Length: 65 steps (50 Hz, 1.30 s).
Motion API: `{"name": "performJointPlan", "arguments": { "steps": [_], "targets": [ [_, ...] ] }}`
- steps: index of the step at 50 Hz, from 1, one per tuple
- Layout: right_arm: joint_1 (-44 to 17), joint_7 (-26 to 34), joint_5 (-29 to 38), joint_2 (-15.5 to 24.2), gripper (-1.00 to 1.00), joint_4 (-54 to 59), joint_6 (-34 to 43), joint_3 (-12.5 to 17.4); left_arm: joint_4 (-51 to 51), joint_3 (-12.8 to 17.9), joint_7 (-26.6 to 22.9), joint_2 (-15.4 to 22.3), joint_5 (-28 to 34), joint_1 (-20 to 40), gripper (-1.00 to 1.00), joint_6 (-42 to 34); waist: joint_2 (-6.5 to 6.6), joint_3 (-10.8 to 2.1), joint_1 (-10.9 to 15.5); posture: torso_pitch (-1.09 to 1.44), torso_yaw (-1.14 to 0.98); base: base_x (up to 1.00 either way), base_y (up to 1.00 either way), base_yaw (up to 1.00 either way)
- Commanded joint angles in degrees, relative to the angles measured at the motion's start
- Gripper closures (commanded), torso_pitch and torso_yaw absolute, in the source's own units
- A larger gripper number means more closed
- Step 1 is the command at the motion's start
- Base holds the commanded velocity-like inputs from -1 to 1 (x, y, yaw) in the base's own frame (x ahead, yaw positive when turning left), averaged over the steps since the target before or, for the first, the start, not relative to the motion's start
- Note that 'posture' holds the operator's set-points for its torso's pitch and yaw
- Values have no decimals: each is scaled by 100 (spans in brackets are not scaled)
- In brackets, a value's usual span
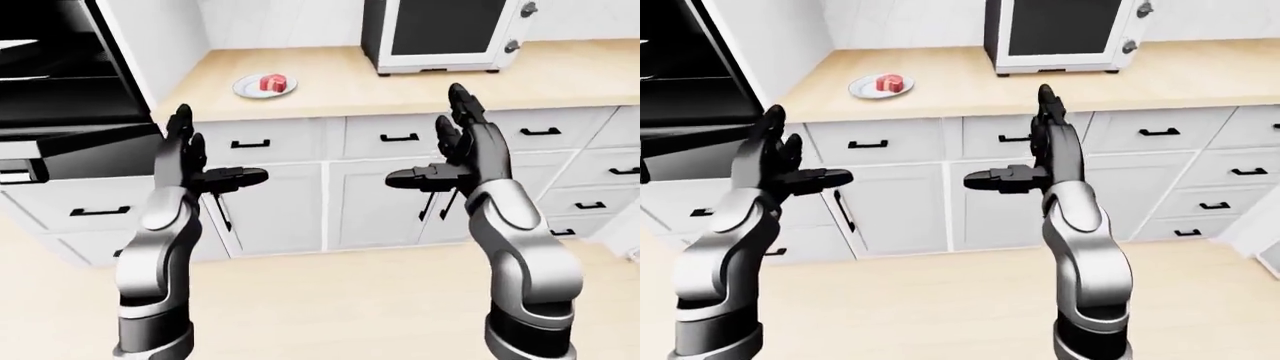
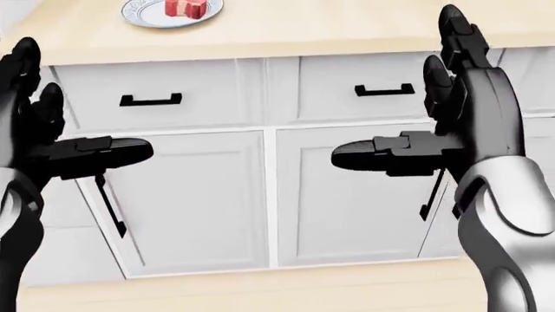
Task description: Place the steak on the top rack of the oven.
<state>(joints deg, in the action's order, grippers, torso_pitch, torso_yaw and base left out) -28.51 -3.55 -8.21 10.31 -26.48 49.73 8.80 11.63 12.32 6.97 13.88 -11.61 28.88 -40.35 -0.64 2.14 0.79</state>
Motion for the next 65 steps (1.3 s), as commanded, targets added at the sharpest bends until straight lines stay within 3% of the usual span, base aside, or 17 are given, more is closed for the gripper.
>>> {"name": "performJointPlan", "arguments": {
  "steps": [1, 3, 4, 8, 13, 16, 24, 28, 32, 39, 42, 43, 44, 47, 55, 60, 65],
  "targets": [
    [-101, -17, 26, 58, -100, -129, -233, 70, 179, -24, -20, 23, -26, 169, -100, 127, -36, -82, -18, 0, 0, 23, 8, 0],
    [-94, -21, 25, 52, -100, -141, -223, 56, 160, -28, -26, 18, -25, 164, -100, 149, -311, -108, 0, 0, 0, 24, 7, 0],
    [-84, -22, 28, 47, -100, -122, -249, 55, 206, -34, -13, 15, -28, 163, -100, 98, -85, -109, -65, 0, 0, 23, 8, 0],
    [-118, -33, 24, 46, -100, -161, -182, 43, 260, -34, -19, 22, -29, 166, -100, 29, -167, -131, -77, 0, 0, 23, 7, 0],
    [-148, -38, 18, 53, -100, -163, -153, 51, 233, -35, -24, 13, -16, 165, -100, 39, 125, -49, -130, 0, 0, 23, 10, 0],
    [-150, -39, 24, 57, -100, -163, -147, 45, 197, -28, -41, 20, -4, 152, -100, 74, 593, -184, -174, 0, 0, 23, 12, 0],
    [-191, -37, 48, 63, -100, -140, -140, 27, 160, 8, -38, 33, -29, 154, -100, 136, 180, -93, -56, 0, 0, 23, 16, 0],
    [-192, -37, 60, 51, -100, -181, -93, 15, 183, 8, -24, 26, -36, 129, -100, 127, -272, -132, -7, 0, 0, 23, 17, 0],
    [-163, -26, 68, 45, -100, -167, -120, 15, 221, 39, 45, 65, -76, 180, -100, 24, -248, -141, -80, 0, 0, 23, 18, 0],
    [-132, -33, 71, 37, -100, -186, -133, 27, 196, 10, 36, 56, -65, 157, -100, 60, 157, -91, -158, 0, 0, 24, 19, 0],
    [-153, -29, 74, 38, -100, -161, -146, 27, 110, 19, 19, 54, -43, 124, -100, 162, 746, -261, -166, 0, 0, 23, 20, 0],
    [-171, -35, 70, 39, -100, -178, -115, 28, 99, 15, 16, 53, -41, 126, -100, 169, 425, -153, -122, 0, 0, 23, 20, 0],
    [-181, -36, 71, 43, -100, -183, -101, 26, 165, 20, 36, 56, -55, 146, -100, 88, 548, -131, -146, 0, 0, 23, 20, 0],
    [-176, -41, 68, 45, -100, -203, -83, 33, 165, 20, 33, 58, -47, 130, -100, 93, 394, -161, -76, 0, 0, 23, 22, 0],
    [-352, -66, 8, 72, -100, -302, 134, 35, 275, 64, 80, 96, -107, 252, -100, -62, -287, -201, 45, 0, 0, 24, 24, 0],
    [-414, -58, -1, 91, -100, -270, 150, 27, 258, 64, 108, 117, -212, 284, -100, -69, -212, -179, -93, 0, 0, 24, 25, 0],
    [-374, -46, -1, 91, -100, -219, 68, 34, 243, 54, 157, 108, -281, 287, -100, -83, 126, -90, -169, 0, 0, 24, 24, 0]
  ]
}}
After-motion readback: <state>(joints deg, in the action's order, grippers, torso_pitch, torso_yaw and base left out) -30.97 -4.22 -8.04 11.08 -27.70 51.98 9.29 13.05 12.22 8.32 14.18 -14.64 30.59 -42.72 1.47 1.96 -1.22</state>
